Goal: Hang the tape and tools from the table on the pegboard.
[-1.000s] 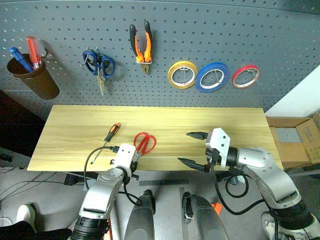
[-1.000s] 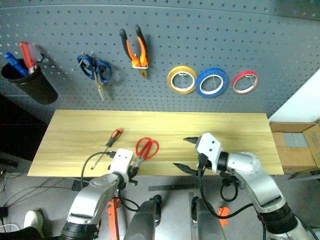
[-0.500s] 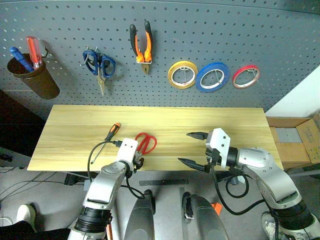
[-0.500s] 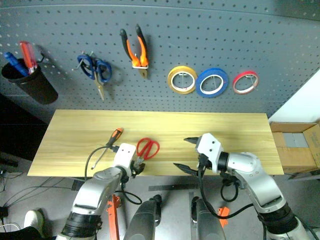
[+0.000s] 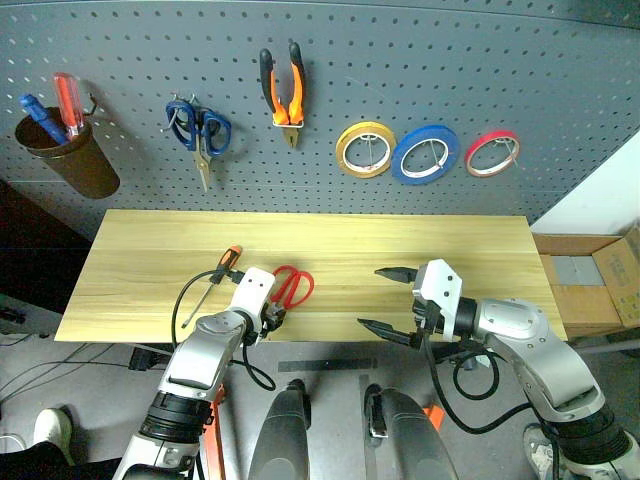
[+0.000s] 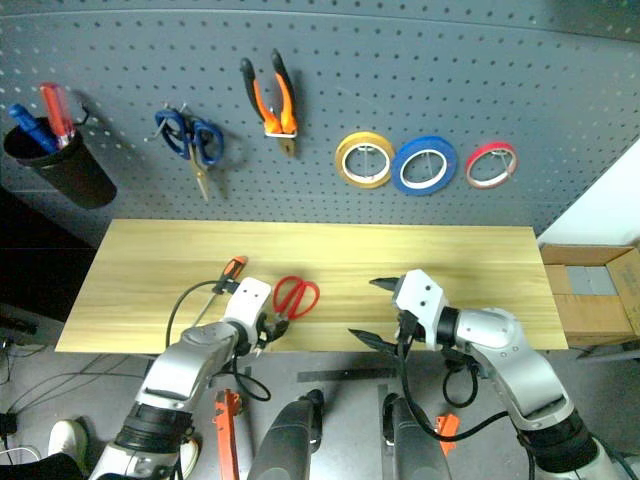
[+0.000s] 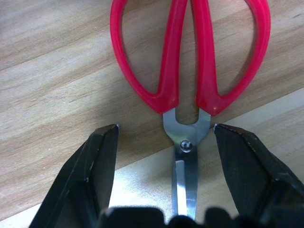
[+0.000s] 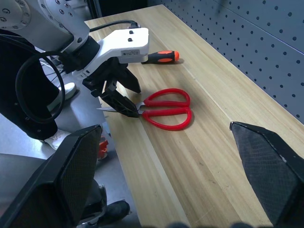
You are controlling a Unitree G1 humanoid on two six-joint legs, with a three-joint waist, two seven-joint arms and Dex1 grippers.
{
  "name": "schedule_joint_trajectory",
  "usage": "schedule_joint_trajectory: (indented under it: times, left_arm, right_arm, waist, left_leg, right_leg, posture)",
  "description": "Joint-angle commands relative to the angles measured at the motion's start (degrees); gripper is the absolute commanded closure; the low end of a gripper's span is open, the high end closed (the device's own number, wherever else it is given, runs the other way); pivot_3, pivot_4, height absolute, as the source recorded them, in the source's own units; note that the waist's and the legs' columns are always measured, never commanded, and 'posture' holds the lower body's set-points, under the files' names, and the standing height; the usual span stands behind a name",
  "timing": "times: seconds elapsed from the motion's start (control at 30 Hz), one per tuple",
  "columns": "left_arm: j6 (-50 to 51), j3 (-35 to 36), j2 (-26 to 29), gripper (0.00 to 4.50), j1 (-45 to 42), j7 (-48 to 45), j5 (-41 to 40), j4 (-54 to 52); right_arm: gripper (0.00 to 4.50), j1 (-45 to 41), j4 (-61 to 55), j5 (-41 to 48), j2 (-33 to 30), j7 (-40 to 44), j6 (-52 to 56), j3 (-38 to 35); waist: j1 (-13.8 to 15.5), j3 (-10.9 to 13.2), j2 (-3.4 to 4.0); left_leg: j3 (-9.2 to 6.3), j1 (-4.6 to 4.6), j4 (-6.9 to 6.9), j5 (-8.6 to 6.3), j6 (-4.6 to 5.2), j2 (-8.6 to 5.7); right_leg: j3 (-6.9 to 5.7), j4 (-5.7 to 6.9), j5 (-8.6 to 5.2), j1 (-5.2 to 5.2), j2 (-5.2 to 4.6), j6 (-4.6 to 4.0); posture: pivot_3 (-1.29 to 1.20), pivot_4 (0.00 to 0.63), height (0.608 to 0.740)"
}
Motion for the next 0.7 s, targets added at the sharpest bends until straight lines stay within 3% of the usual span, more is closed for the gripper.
schedule_joint_trajectory:
  times: [0.03, 0.27, 0.7]
  left_arm:
    - [1.11, -0.11, -0.4, 1.73, 1.7, -0.28, -0.53, -0.99]
    - [1.49, 0.17, -0.65, 4.21, 2.14, 0.06, -0.64, -1.45]
    - [-1.06, 3.0, -2.61, 4.28, 3.55, 2.84, -0.89, -3.67]
  right_arm:
    - [0.0, 0.06, -2.59, 0.56, -0.35, -0.09, -0.77, -1.12]
    - [0.0, -0.31, -2.16, 0.5, -0.35, 0.15, -1.16, -1.15]
    - [0.0, -0.69, -1.08, 0.08, -0.34, 0.56, -2.56, -1.18]
  waist:
    - [0.0, 0.0, 0.0]
    - [0.0, 0.0, 0.01]
    - [0.03, 0.0, 0.01]
  left_leg:
    - [0.01, 0.0, 0.0, 0.0, 0.0, 0.0]
    - [0.0, 0.0, 0.0, 0.0, 0.0, 0.0]
    - [0.0, 0.0, -0.01, 0.0, 0.0, 0.0]
  right_leg:
    - [0.0, 0.0, 0.0, 0.0, 0.0, 0.0]
    - [0.01, 0.0, 0.0, 0.0, -0.01, 0.0]
    - [0.0, -0.01, 0.0, 0.0, -0.01, 0.0]
  posture:
    - [0.02, 0.36, 0.74]
    - [0.02, 0.359, 0.74]
    - [0.03, 0.334, 0.74]
